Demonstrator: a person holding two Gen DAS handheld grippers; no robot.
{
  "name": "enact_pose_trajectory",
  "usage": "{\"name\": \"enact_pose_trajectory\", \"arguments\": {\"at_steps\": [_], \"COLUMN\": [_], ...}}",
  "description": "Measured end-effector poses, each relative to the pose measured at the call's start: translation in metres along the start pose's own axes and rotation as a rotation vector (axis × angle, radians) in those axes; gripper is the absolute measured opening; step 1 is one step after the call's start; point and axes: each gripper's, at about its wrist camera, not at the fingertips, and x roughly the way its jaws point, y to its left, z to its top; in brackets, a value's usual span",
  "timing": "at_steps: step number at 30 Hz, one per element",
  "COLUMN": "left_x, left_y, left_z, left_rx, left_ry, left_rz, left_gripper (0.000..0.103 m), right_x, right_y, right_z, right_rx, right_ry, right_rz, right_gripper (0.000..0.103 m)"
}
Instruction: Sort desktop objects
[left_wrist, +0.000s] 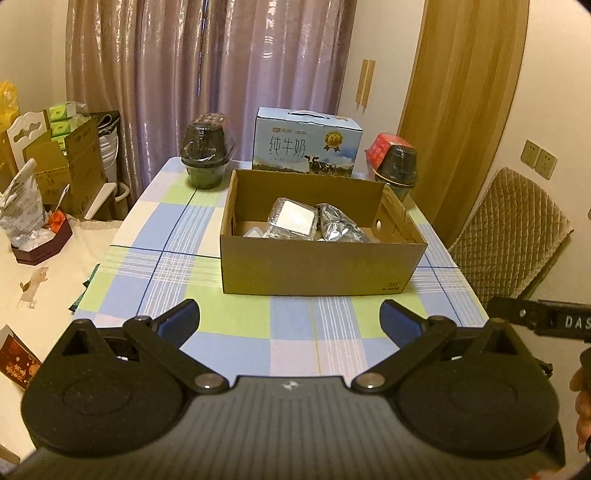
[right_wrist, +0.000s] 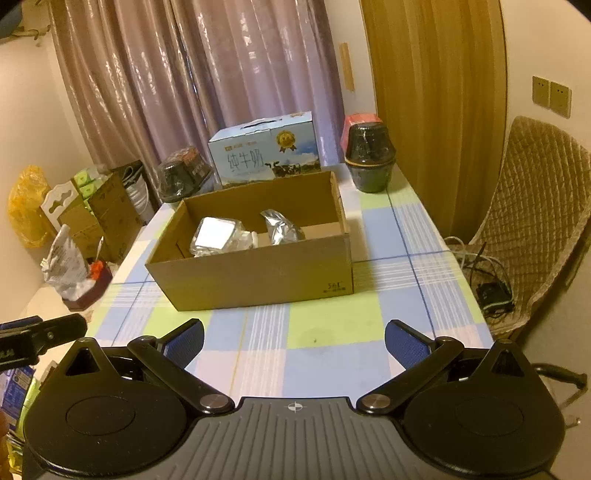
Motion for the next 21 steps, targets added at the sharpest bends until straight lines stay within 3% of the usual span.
{"name": "enact_pose_trajectory", "arguments": {"at_steps": [13,21], "left_x": [-0.003,-0.005], "left_y": [-0.002,-0.001], "left_z": [-0.011,-0.012], "left_rx": [-0.009,-0.013], "left_ry": [0.002,0.001], "left_rz": [0.022,0.027], "left_gripper": [0.102,0.102], "right_x": [-0.016,-0.024], "right_y": [0.008,0.01], "right_z": [-0.02,-0.02], "right_rx": [-0.029,-0.018], "right_ry": [-0.029,-0.049], "right_rz": [-0.053,-0.044], "right_gripper": [0.101,0.101]}}
